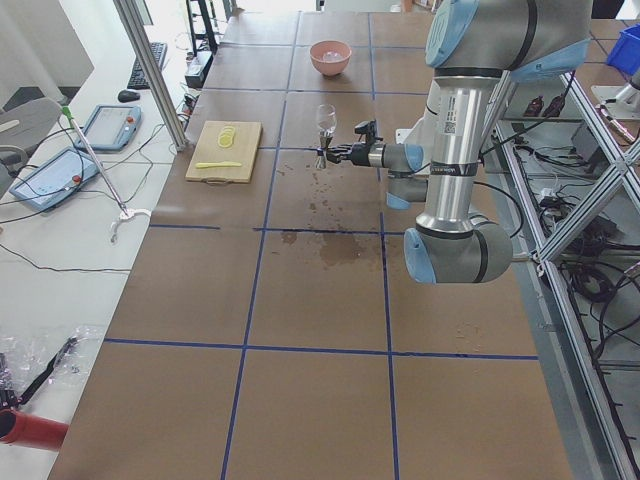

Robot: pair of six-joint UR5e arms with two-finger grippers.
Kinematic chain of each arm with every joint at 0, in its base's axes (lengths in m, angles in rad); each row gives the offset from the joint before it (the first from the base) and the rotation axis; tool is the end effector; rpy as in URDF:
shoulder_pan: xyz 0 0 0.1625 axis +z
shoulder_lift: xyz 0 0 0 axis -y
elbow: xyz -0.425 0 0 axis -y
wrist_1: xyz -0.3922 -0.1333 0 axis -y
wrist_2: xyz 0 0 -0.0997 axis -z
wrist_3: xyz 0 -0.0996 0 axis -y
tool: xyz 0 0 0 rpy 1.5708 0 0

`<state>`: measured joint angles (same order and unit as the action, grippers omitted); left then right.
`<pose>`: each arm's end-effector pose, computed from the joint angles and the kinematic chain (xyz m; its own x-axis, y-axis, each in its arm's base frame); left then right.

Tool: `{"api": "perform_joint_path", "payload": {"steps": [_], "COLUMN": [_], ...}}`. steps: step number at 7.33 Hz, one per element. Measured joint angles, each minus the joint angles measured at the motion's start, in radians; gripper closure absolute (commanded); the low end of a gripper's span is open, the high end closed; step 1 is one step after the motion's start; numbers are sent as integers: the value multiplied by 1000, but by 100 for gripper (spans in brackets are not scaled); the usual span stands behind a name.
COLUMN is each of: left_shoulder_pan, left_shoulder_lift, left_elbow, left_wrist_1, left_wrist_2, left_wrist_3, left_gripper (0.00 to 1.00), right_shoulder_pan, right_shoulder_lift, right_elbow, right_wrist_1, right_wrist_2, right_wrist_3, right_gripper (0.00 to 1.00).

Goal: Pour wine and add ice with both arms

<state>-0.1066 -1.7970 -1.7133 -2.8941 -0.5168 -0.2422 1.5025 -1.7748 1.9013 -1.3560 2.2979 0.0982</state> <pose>0.4717 -0.2716 0.3304 0.8553 0.3909 -0.3401 0.3351 0.0833 0.9385 0.0382 -0.4254 0.5660 0.7330 -0.1795 0.6562 -0.0076 0.9624 0.2717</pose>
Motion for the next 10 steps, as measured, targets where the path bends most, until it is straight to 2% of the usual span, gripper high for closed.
{"api": "perform_joint_path", "payload": {"steps": [4,6,10], "left_shoulder_pan": [-29,-45,-40], "left_shoulder_lift": [-95,-129,-197], "left_elbow": [-64,-91,-96], "left_wrist_1": [278,347,468], "left_wrist_2": [-42,-69,-73], "left_wrist_3": [51,132,154], "left_gripper": [100,100,100], "right_shoulder_pan": [2,2,2], "right_shoulder_lift": [-2,-3,-6], "right_elbow": [0,0,1], "right_wrist_1": [0,0,-1], "right_wrist_2": [0,0,0], "right_wrist_3": [0,0,0], "right_gripper": [0,0,0]}}
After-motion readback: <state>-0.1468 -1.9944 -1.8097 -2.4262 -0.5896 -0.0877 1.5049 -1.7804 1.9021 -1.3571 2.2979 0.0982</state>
